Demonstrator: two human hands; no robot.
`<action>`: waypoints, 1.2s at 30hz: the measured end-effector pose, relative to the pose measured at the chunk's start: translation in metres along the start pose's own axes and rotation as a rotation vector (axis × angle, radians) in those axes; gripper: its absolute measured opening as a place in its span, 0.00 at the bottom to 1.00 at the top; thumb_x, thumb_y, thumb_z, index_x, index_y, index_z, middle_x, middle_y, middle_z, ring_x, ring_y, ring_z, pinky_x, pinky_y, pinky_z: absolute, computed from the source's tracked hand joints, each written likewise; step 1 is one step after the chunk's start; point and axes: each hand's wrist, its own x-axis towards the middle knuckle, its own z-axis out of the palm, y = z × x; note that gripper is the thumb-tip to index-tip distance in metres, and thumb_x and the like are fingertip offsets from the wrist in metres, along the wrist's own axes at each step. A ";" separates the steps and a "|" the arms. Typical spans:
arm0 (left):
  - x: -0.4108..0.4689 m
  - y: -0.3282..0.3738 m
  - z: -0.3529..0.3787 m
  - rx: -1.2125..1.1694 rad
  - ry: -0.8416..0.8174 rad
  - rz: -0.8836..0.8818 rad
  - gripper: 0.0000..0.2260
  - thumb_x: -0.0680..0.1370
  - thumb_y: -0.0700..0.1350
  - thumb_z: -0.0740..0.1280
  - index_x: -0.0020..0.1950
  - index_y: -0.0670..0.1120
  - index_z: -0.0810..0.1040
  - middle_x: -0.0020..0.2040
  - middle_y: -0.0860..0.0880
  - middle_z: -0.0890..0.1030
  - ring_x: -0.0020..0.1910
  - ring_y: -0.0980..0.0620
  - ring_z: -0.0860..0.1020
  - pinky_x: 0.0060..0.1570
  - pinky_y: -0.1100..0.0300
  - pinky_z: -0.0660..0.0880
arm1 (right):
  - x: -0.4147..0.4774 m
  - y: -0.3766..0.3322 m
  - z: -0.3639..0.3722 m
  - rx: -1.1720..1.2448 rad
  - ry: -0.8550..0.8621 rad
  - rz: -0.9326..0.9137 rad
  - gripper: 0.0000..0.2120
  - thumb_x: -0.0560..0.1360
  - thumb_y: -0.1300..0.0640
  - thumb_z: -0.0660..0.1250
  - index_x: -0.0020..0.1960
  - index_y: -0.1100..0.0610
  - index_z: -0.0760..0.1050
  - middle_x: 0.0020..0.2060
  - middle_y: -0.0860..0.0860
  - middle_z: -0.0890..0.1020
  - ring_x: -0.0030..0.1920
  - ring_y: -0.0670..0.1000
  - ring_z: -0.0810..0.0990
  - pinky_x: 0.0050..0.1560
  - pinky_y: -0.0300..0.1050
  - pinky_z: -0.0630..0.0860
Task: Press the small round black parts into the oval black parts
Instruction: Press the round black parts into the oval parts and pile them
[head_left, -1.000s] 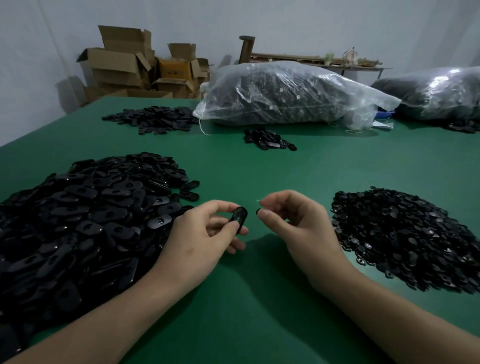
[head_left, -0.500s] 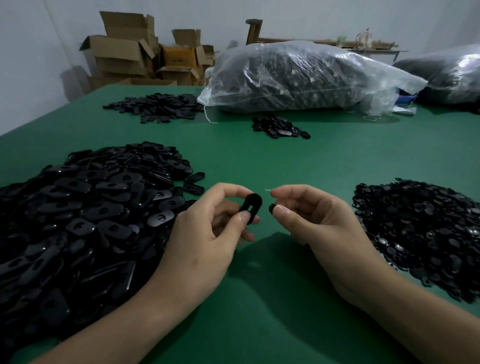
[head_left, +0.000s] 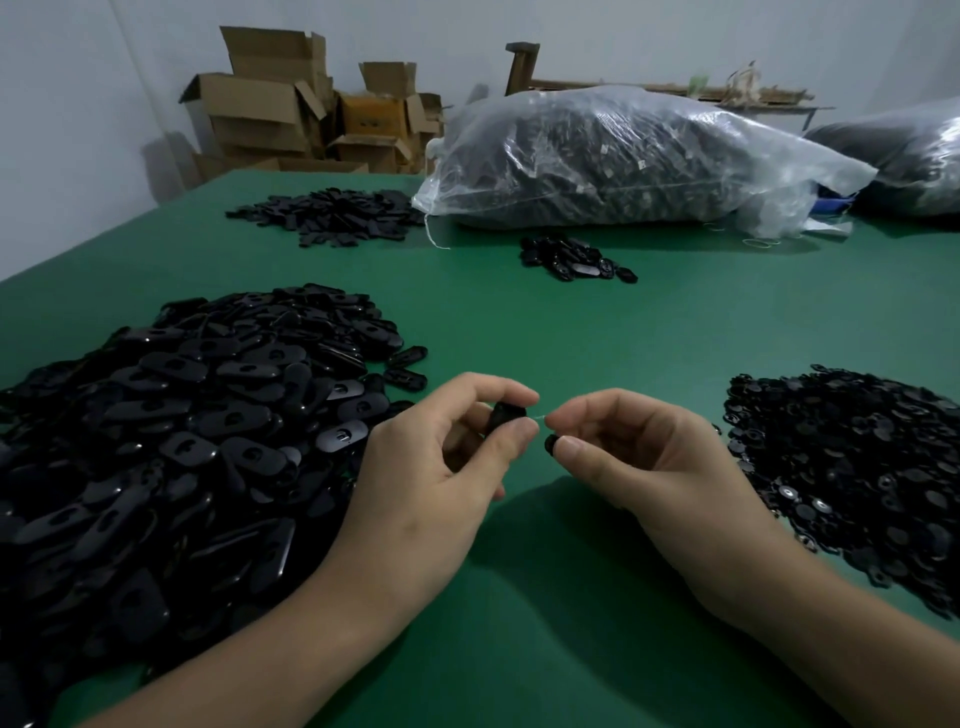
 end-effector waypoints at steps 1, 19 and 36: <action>0.000 0.000 0.000 0.004 -0.001 0.001 0.07 0.79 0.47 0.73 0.52 0.59 0.84 0.39 0.51 0.82 0.33 0.56 0.79 0.35 0.69 0.75 | 0.000 0.000 0.000 -0.033 -0.006 -0.004 0.08 0.70 0.54 0.73 0.49 0.51 0.85 0.42 0.51 0.85 0.43 0.47 0.80 0.46 0.36 0.77; 0.003 -0.008 -0.004 0.027 0.043 -0.109 0.13 0.85 0.45 0.63 0.63 0.61 0.81 0.43 0.55 0.85 0.36 0.58 0.79 0.40 0.68 0.74 | 0.000 0.001 -0.002 -0.171 0.039 0.008 0.10 0.76 0.60 0.73 0.50 0.44 0.85 0.40 0.46 0.83 0.41 0.46 0.78 0.43 0.32 0.72; 0.003 -0.004 0.000 -0.137 -0.111 -0.095 0.07 0.81 0.42 0.71 0.57 0.52 0.82 0.47 0.51 0.87 0.39 0.55 0.84 0.42 0.65 0.80 | -0.001 0.001 -0.002 -0.147 -0.012 -0.065 0.14 0.76 0.63 0.74 0.56 0.46 0.82 0.41 0.51 0.84 0.39 0.50 0.78 0.42 0.51 0.73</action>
